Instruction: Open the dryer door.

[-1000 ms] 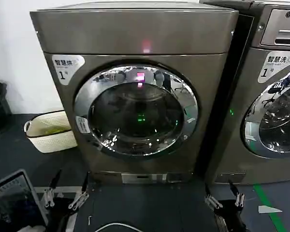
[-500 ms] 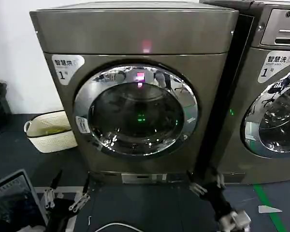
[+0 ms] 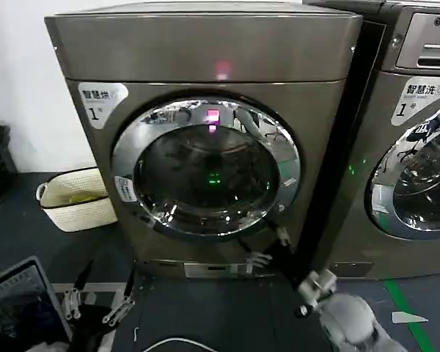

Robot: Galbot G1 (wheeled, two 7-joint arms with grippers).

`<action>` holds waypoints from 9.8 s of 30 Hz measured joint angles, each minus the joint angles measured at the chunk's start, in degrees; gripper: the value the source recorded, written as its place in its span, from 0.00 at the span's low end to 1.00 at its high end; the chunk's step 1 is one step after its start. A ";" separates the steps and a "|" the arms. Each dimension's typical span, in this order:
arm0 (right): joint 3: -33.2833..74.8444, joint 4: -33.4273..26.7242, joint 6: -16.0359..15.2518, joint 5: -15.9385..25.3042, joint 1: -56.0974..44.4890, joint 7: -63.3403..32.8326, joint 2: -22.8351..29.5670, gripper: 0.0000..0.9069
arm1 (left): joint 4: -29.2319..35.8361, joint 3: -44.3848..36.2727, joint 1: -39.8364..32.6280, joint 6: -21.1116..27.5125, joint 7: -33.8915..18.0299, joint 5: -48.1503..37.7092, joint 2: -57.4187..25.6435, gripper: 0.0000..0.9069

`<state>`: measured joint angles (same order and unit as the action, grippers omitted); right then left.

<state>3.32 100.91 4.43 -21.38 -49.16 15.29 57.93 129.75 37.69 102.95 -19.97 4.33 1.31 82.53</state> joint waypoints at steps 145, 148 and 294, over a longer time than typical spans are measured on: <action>90.44 6.70 27.55 0.80 -51.64 4.53 21.81 1.00 | -20.25 -24.71 -42.43 4.47 7.33 -18.55 -27.98 1.00; 95.27 4.51 21.54 4.69 -51.12 -6.43 22.98 1.00 | -20.99 -29.21 -45.00 4.49 7.36 -17.97 -26.96 1.00; 102.10 -7.82 1.23 1.58 -43.14 -25.63 19.73 1.00 | -57.21 -12.88 -28.73 -27.22 -13.22 103.12 -71.89 1.00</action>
<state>105.42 93.09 5.66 -19.80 -92.30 -10.34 77.65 72.53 24.81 74.22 -47.19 -8.89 104.44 10.63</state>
